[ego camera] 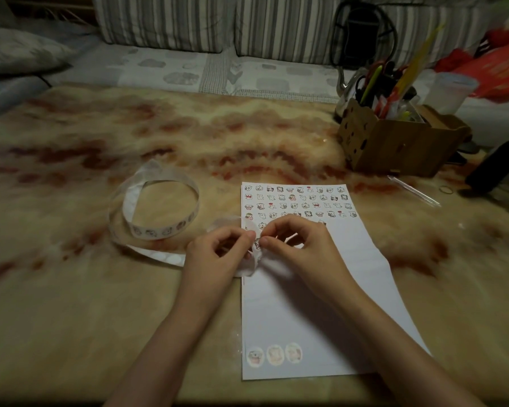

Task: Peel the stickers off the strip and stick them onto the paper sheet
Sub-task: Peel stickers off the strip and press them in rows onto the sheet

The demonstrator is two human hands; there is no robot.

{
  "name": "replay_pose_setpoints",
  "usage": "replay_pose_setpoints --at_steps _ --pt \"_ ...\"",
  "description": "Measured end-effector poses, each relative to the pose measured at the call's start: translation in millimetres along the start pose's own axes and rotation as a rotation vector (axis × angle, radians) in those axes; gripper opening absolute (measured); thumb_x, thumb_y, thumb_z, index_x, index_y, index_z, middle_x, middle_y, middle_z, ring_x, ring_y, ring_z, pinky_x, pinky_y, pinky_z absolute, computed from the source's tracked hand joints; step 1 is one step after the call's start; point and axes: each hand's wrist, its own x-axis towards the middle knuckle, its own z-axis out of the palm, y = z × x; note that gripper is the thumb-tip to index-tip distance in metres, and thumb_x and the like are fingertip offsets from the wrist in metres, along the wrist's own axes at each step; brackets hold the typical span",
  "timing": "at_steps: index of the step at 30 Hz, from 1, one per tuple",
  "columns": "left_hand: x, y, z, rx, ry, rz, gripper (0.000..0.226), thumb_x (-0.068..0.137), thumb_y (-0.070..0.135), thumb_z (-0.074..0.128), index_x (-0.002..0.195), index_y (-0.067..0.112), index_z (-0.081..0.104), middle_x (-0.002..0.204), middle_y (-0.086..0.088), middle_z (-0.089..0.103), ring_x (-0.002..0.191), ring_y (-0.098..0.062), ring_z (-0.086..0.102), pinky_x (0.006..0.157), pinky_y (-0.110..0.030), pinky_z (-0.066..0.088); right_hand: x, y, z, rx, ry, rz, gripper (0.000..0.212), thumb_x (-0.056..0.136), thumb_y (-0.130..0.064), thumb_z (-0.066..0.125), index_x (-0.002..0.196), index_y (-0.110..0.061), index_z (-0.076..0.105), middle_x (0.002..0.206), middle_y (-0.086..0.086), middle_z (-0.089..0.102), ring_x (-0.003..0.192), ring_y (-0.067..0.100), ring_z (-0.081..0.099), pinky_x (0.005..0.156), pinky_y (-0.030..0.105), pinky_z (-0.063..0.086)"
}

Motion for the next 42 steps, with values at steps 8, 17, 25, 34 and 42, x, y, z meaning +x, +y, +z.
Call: replay_pose_setpoints --at_steps 8,17,25,34,42 --pt "2 1 -2 -0.09 -0.017 -0.043 0.02 0.086 0.006 0.063 0.067 0.003 0.067 0.063 0.007 0.064 0.06 0.0 0.056 0.061 -0.009 0.04 -5 4 2 -0.129 -0.039 -0.106 0.008 0.085 -0.013 0.067 0.08 -0.018 0.064 0.092 -0.005 0.059 0.09 0.012 0.054 0.07 0.022 0.042" --pt "0 -5 0 0.008 0.004 -0.072 0.019 0.087 0.015 0.064 0.07 0.008 0.069 0.066 0.002 0.068 0.063 -0.004 0.06 0.065 -0.014 0.045 -7 -3 -21 0.066 -0.008 0.003 0.009 0.082 -0.015 0.072 0.077 -0.02 0.066 0.078 -0.008 0.066 0.067 0.004 0.056 0.055 0.018 0.041" --pt "-4 -6 2 0.183 -0.023 -0.064 0.014 0.086 0.024 0.065 0.073 0.024 0.071 0.072 0.017 0.07 0.073 0.005 0.064 0.063 -0.008 0.044 22 25 -97 -0.017 0.179 0.386 0.005 0.085 -0.005 0.067 0.081 -0.008 0.067 0.049 -0.011 0.062 0.038 -0.003 0.047 0.035 0.009 0.029" --pt "-4 -8 2 0.216 -0.025 -0.067 0.013 0.085 0.024 0.066 0.075 0.023 0.072 0.073 0.016 0.071 0.072 0.005 0.065 0.067 -0.016 0.048 41 41 -107 -0.186 0.159 0.419 0.003 0.082 -0.005 0.07 0.079 -0.005 0.071 0.068 0.004 0.07 0.035 0.0 0.044 0.041 0.014 0.033" --pt "-5 -9 1 0.224 -0.036 -0.075 0.015 0.086 0.026 0.065 0.072 0.024 0.07 0.072 0.016 0.071 0.072 0.004 0.064 0.065 -0.016 0.048 40 47 -108 -0.194 0.127 0.405 0.009 0.08 -0.007 0.07 0.072 -0.011 0.073 0.075 0.006 0.072 0.04 0.001 0.043 0.054 0.024 0.034"
